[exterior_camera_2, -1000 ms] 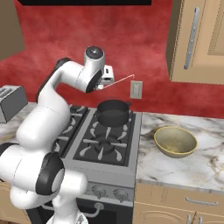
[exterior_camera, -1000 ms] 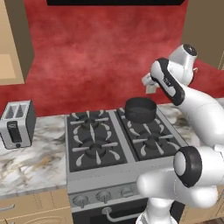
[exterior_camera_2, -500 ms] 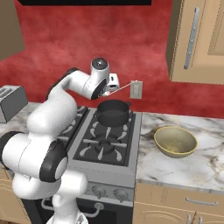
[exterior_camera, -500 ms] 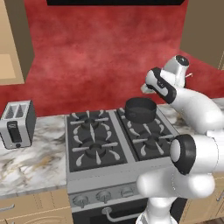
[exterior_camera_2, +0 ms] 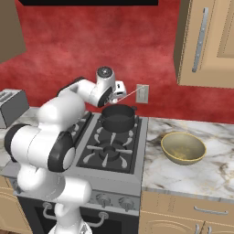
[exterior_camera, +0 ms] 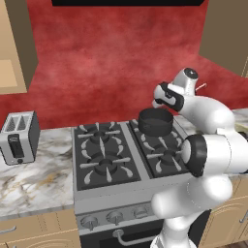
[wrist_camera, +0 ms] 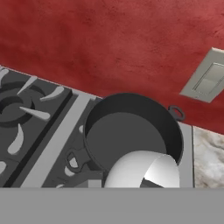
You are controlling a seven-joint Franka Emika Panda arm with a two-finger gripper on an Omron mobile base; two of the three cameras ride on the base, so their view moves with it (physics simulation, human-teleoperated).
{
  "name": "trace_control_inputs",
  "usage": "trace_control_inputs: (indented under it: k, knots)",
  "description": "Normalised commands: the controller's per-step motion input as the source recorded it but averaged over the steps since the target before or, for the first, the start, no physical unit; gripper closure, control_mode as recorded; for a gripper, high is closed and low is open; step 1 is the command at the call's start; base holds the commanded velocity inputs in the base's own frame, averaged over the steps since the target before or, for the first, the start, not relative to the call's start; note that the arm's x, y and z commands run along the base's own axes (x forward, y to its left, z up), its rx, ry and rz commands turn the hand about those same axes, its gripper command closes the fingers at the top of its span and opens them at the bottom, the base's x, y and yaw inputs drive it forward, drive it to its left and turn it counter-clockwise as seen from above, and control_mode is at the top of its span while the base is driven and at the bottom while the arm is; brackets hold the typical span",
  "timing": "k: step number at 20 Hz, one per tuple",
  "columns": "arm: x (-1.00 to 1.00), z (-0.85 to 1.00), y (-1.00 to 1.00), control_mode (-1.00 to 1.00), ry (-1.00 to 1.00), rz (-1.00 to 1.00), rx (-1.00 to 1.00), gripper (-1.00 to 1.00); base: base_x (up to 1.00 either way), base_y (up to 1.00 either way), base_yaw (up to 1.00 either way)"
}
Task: Open the cabinet and move the ladle to the pot. Then close the cabinet.
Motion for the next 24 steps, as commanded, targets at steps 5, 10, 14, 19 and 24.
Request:
trace_control_inputs:
  k: [5, 10, 14, 19, 24]
  knots:
    - [0.23, -0.24, -0.08, -1.0, 0.04, 0.0, -0.02, 1.0, 0.0, 0.0, 0.0]
    - [0.3, -0.33, -0.05, -1.0, 0.04, 0.0, 0.0, 1.0, 0.0, 0.0, 0.0]
    - [0.34, -0.39, -0.01, -1.0, 0.04, 0.0, 0.0, 1.0, 0.0, 0.0, 0.0]
    - [0.29, -0.3, -0.04, -1.0, 0.0, 0.0, 0.0, 1.0, 0.0, 0.0, 0.0]
    - [0.3, -0.27, -0.03, -1.0, 0.03, 0.0, 0.0, 1.0, 0.0, 0.0, 0.0]
